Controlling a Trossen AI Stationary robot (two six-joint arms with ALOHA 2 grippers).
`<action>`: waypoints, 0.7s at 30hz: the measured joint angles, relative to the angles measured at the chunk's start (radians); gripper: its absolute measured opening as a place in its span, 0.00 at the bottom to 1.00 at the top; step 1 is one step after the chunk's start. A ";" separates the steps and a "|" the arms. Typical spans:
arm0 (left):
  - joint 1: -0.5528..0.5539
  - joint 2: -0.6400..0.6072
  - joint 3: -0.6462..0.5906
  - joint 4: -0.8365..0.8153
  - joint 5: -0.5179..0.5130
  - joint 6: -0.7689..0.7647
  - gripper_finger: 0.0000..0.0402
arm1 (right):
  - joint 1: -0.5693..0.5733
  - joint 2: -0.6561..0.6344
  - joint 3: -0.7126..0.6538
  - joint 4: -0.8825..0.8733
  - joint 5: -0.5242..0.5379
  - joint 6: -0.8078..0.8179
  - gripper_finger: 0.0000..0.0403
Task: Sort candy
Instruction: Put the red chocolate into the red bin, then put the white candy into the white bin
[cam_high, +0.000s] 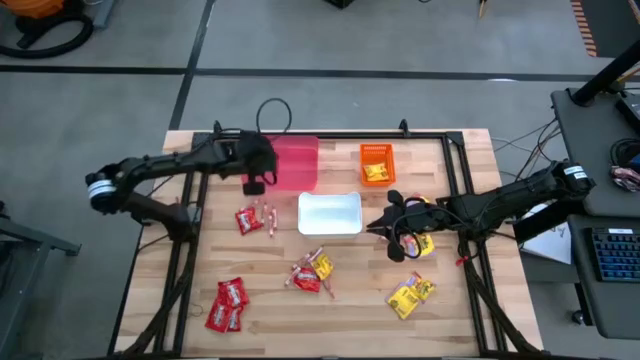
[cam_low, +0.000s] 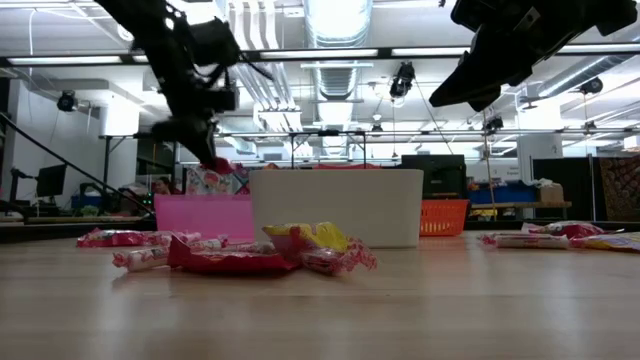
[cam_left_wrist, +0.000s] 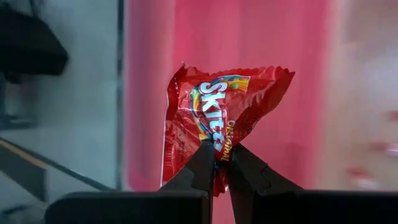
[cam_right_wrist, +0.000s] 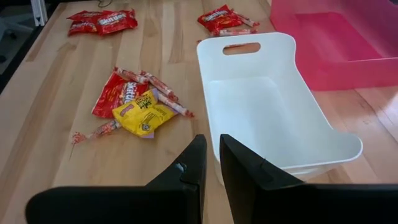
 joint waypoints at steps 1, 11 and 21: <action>0.030 0.022 0.000 0.042 0.017 0.050 0.01 | 0.000 0.000 0.000 0.001 0.007 -0.001 0.10; 0.164 0.190 0.043 0.112 0.047 0.139 0.11 | 0.000 0.000 0.000 -0.002 0.020 0.019 0.10; 0.169 0.217 0.113 0.047 0.044 0.148 0.36 | -0.004 0.000 0.000 -0.002 0.021 0.036 0.10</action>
